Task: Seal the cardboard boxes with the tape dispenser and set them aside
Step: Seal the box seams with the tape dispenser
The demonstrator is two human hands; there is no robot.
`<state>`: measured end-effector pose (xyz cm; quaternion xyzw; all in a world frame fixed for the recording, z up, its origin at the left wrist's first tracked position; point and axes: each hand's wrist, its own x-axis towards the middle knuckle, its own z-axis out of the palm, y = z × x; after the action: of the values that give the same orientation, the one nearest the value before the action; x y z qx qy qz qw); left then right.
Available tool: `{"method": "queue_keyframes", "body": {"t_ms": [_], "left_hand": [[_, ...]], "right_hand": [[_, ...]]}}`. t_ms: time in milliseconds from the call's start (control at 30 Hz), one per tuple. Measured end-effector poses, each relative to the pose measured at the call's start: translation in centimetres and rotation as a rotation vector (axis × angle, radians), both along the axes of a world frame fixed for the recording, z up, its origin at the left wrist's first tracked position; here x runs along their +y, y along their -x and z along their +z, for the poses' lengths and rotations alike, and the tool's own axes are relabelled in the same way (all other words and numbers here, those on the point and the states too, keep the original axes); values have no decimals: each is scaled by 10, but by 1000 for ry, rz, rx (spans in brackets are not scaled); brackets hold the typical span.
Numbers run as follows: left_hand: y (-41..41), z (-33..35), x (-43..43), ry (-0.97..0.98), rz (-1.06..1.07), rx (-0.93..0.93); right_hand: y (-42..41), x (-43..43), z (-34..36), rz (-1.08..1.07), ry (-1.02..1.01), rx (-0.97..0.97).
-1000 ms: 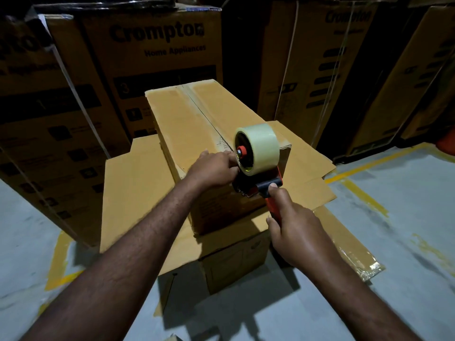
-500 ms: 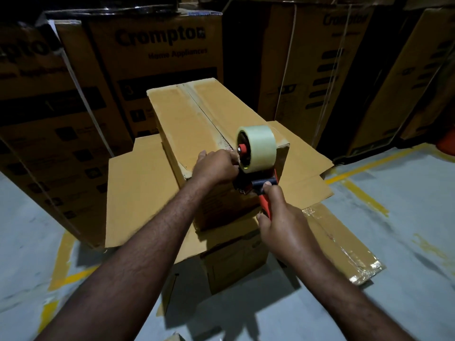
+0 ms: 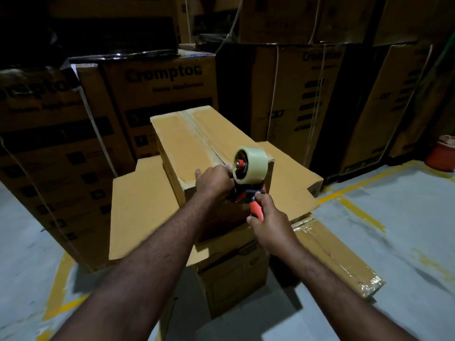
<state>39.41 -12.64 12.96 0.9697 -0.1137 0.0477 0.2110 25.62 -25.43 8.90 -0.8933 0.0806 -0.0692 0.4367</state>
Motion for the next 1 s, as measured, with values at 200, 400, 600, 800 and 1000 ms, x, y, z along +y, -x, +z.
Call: {"method": "queue_keyframes", "body": {"t_ms": [200, 400, 600, 800, 1000], "left_hand": [[-20, 2, 7, 1, -48, 50], [-24, -15, 7, 29, 32, -79], [-17, -22, 7, -16, 114, -175], [-17, -10, 23, -49, -7, -167], [-74, 13, 47, -253, -120, 268]], "right_hand": [[-12, -11, 12, 9, 239, -42], [-21, -11, -5, 57, 382, -84], [-27, -1, -22, 91, 440, -152], [-19, 6, -25, 80, 310, -164], [-25, -4, -22, 118, 404, -154]]}}
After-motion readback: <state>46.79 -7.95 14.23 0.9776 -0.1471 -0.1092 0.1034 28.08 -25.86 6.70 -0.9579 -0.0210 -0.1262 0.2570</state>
